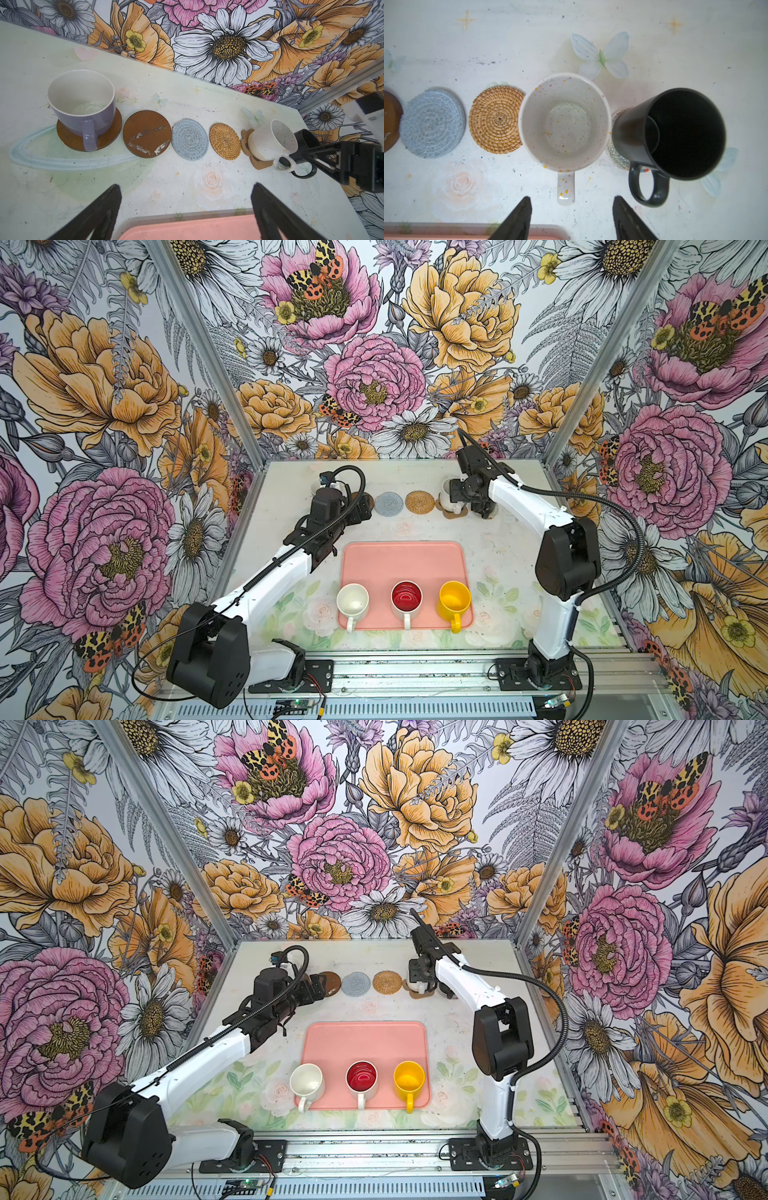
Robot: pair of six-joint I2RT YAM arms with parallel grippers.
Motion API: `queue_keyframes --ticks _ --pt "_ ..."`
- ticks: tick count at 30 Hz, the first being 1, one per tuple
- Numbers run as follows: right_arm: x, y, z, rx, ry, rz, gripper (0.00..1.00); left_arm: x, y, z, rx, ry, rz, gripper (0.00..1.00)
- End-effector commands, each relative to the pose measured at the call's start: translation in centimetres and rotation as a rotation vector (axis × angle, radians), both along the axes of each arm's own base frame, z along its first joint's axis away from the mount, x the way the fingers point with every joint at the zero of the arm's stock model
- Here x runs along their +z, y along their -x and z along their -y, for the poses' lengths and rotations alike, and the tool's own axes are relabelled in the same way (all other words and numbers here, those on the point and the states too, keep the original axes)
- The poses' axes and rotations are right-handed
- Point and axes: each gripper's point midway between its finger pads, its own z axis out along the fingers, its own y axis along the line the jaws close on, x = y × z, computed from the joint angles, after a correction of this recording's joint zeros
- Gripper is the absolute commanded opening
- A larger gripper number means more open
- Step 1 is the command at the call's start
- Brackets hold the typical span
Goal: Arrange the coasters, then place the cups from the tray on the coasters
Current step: 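Set the speckled mug on the paw-print coaster and open the right gripper, then raise the right gripper while the left gripper moves over the white mug on the tray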
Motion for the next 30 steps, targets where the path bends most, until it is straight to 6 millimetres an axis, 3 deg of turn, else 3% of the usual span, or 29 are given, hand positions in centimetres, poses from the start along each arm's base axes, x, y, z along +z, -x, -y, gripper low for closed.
queue_keyframes --ticks 1,5,10,14,18,21,26,30 --pt "4.7 1.0 -1.2 -0.011 0.03 0.135 0.65 0.5 0.4 -1.0 0.029 -0.014 0.01 0.99" --pt "7.2 2.5 -2.8 -0.068 -0.004 0.248 0.65 0.7 0.8 -1.2 0.032 -0.021 0.007 0.99" --pt "8.8 4.0 -5.5 -0.103 -0.286 0.392 0.65 1.0 1.3 -0.8 0.014 -0.031 -0.001 0.99" --pt "8.0 5.5 -6.0 -0.121 -0.428 0.44 0.65 0.7 1.5 -0.9 0.024 -0.064 -0.013 0.99" --pt "6.6 6.7 -5.3 -0.163 -0.435 0.478 0.64 0.6 1.4 -1.1 0.038 -0.075 -0.025 0.99" --pt "5.8 6.8 -4.7 -0.191 -0.451 0.507 0.64 1.1 1.8 -0.2 0.005 -0.089 -0.041 0.99" --pt "5.8 6.3 -6.0 -0.157 -0.53 0.533 0.64 2.0 4.6 2.5 -0.118 -0.165 -0.041 0.98" --pt "5.4 6.0 -6.9 -0.133 -0.543 0.516 0.64 2.9 8.5 3.4 -0.203 -0.189 -0.063 0.96"
